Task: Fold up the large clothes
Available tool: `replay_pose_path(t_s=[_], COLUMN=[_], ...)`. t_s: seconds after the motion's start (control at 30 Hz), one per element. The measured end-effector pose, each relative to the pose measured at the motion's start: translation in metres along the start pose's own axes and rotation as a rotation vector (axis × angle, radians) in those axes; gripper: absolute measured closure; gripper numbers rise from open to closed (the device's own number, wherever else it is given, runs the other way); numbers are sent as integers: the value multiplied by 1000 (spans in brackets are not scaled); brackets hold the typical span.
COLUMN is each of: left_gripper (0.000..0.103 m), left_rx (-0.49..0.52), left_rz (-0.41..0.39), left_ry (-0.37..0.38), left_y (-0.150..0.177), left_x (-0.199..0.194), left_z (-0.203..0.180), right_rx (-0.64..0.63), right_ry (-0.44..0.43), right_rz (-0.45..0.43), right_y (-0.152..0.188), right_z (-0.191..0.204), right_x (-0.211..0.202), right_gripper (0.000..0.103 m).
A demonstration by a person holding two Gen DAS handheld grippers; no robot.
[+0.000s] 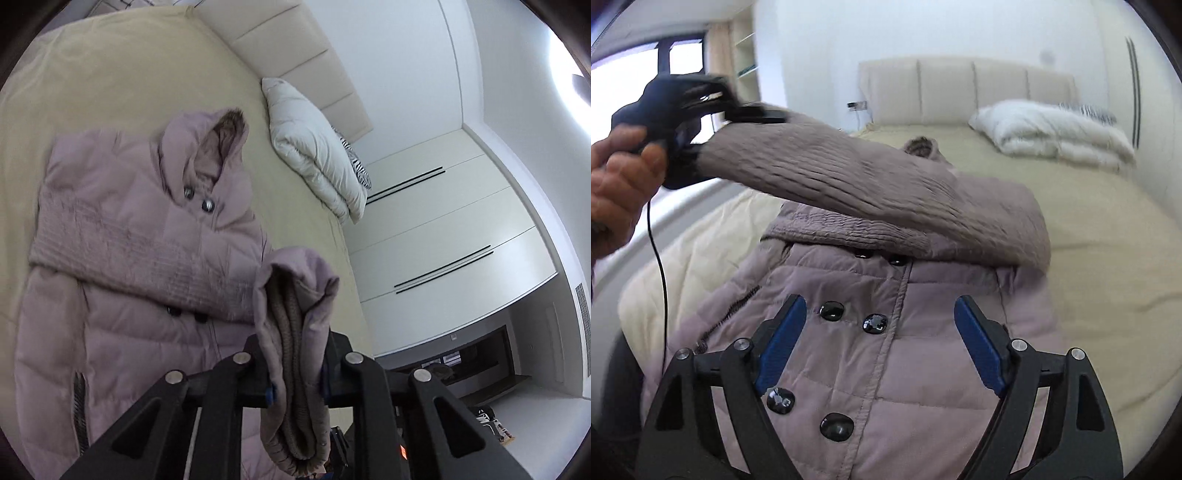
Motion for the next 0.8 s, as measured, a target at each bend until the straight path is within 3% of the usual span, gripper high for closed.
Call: replay_pose_path(t_s=[0.1,0.27,0.37,0.53,0.67,0.8], left_gripper=[84,84,84,84,84,84], left_rx=[46,41,21,-28,-45,-81], left_rz=[-51,-89,-111,-136,-145,-133], left_ry=[-30,-61,-70,-71,-69,-92], left_y=[-27,-57,-72,-91,-101,-105], left_x=[-16,-23,-23,-28,-30,-23], left_z=[-10,-2,8,30,43,66], right_rx=[233,649,828,1017,1095,1162], right_ry=[-43,-259,-380,-569,-604,-615], right_rz=[-6,-73,-91,-70,-60,-118], right_y=[-9,-15,-22,-31,-37,-41], right_z=[-54,-132,-164,-182,-190,-208], right_x=[7,39,70,131,172,188], right_gripper=[21,21,21,21,21,21])
Point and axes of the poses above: each gripper's, at about its wrist camera, not at the fingertips, and x roughly the way its jaws point, z to its left, y to its underside, the point moved 3 cm from there along x, roughly the way its jaws point, and after that the axes turned 5 degrees about -y, right-handed, at the moved point
